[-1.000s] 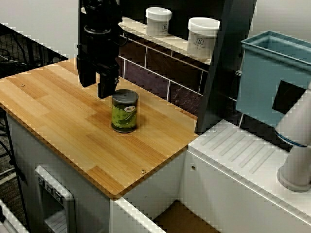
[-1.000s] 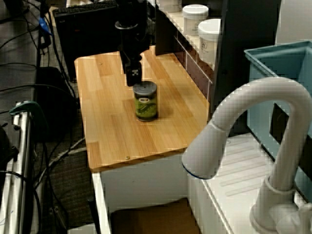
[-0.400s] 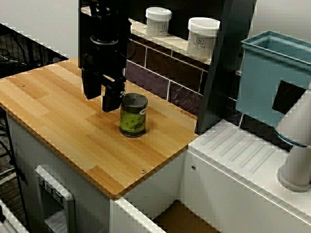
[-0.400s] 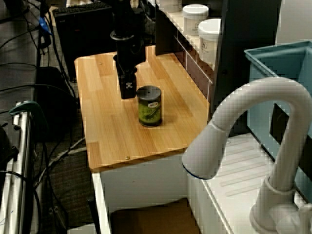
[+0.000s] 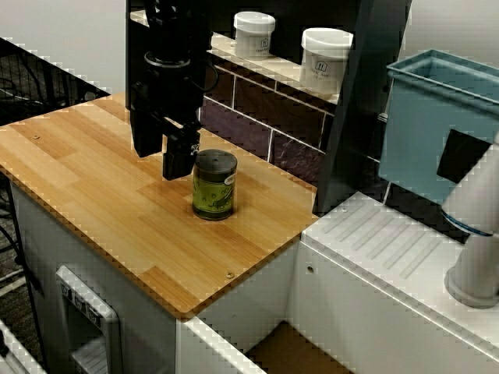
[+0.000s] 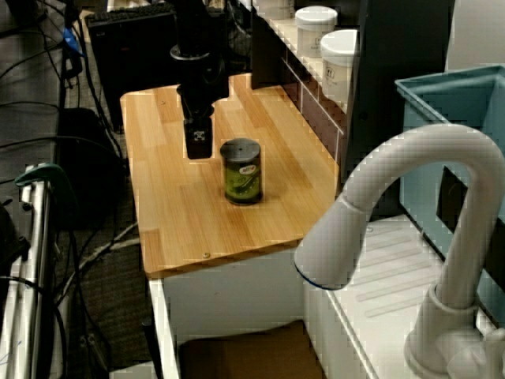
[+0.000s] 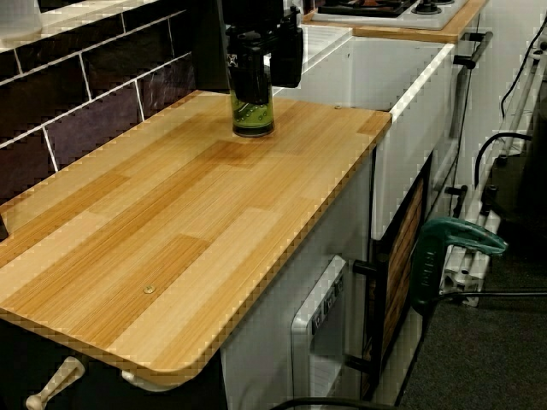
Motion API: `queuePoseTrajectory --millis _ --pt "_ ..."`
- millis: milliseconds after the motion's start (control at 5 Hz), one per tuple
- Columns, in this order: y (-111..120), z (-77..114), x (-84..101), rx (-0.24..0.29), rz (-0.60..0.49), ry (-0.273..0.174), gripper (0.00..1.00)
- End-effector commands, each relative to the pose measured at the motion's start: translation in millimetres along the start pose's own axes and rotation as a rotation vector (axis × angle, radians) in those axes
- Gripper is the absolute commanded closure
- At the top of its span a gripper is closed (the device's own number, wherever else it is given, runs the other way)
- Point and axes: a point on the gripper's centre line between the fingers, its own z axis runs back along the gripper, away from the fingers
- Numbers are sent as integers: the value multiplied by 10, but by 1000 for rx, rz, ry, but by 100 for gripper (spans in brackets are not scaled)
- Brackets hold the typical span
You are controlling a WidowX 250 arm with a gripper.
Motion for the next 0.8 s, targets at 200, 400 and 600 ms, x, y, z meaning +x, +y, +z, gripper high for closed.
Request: queuePoseTrajectory --millis 200,400,600 --pt "-74 514 138 -18 6 -145 0" --pt "-168 527 295 11 49 -194 0" --pt "-271 515 440 18 49 -192 0"
